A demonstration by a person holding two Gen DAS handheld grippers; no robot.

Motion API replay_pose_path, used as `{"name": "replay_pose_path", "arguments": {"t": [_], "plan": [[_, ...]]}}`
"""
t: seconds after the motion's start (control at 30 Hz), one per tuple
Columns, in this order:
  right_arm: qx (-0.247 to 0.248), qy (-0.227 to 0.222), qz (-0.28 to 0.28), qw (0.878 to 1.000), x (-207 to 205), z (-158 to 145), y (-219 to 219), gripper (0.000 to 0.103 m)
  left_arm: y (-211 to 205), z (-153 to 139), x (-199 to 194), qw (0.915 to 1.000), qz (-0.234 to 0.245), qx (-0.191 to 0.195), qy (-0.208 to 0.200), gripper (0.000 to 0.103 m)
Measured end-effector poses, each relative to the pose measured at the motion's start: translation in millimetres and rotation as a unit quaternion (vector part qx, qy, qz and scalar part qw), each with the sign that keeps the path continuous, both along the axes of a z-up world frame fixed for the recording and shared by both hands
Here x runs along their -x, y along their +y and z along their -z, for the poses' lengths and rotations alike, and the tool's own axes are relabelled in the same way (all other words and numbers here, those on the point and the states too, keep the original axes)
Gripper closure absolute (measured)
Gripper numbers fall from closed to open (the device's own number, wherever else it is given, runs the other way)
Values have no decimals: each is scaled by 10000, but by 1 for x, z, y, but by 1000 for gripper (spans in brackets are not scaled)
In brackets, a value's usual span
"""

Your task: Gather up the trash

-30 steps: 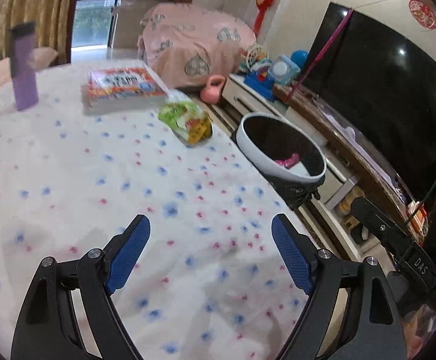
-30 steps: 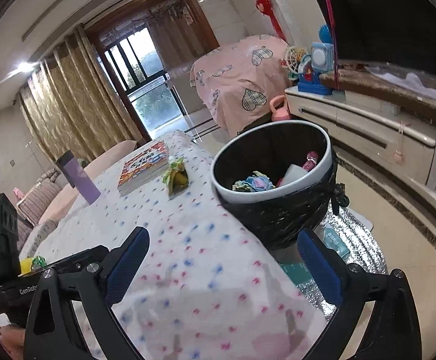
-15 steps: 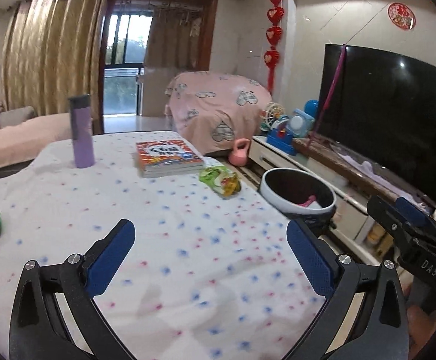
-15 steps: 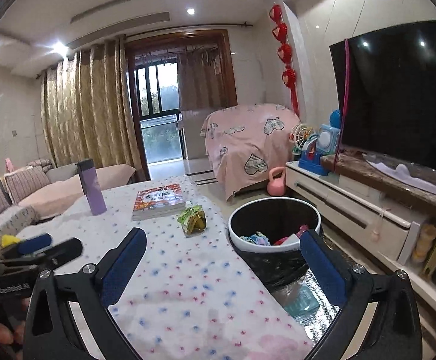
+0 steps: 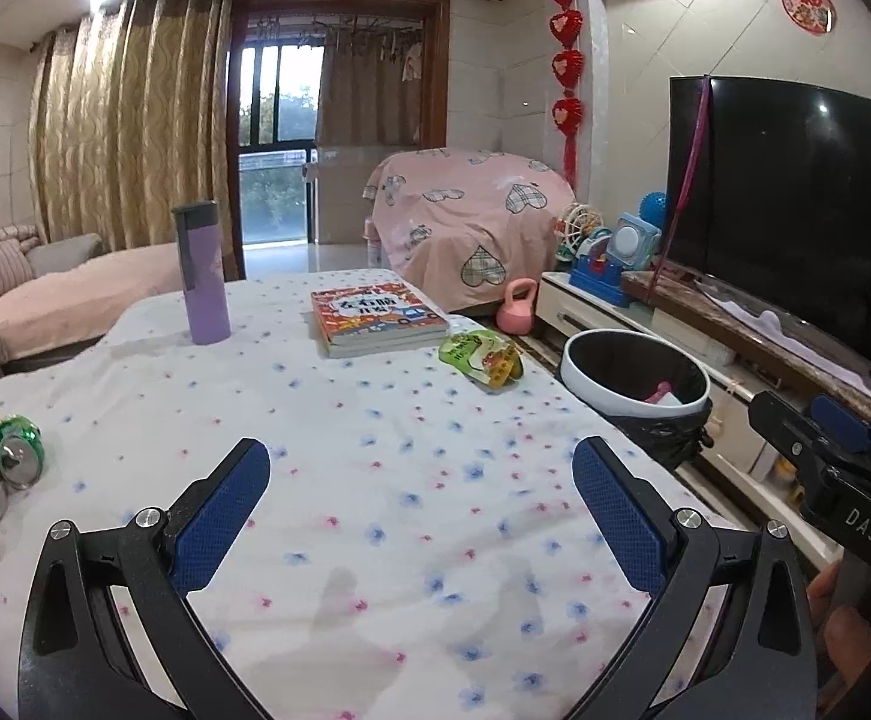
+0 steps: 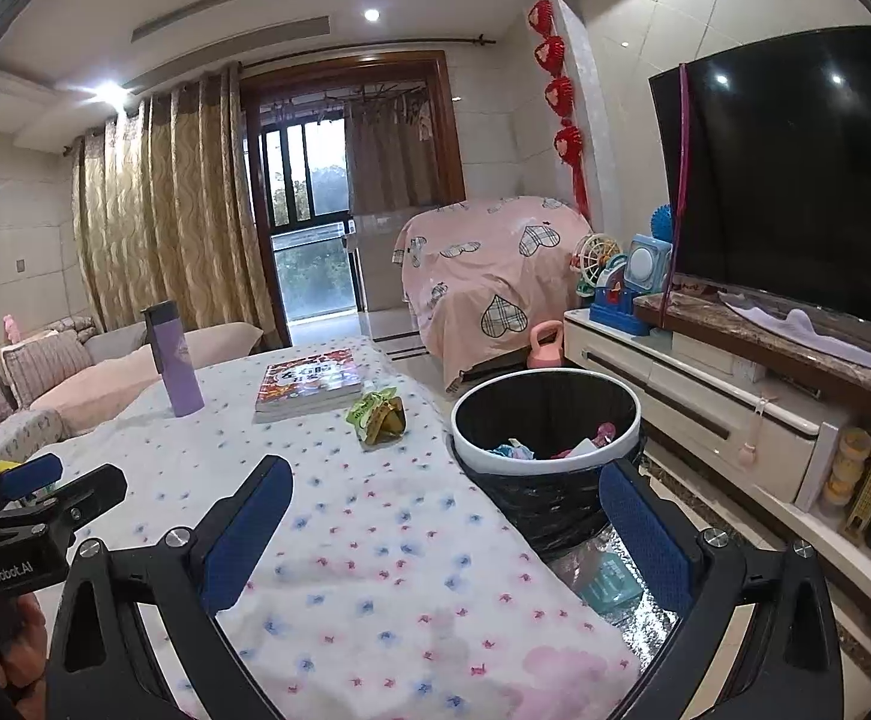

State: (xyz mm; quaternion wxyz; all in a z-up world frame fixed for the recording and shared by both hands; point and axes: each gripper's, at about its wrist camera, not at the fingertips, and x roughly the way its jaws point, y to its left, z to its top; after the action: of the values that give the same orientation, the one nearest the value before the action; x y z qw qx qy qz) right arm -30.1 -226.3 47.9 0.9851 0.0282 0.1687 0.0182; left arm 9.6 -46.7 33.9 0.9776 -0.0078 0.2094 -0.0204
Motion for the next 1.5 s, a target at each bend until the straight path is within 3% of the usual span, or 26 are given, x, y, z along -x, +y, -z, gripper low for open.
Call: {"name": "replay_pose_path", "arguments": {"t": [1.5], "plan": [[-18,-200,-126,9997,8,-3,7,0,0,-4,13,9993,-131,-117,-317,0]]}}
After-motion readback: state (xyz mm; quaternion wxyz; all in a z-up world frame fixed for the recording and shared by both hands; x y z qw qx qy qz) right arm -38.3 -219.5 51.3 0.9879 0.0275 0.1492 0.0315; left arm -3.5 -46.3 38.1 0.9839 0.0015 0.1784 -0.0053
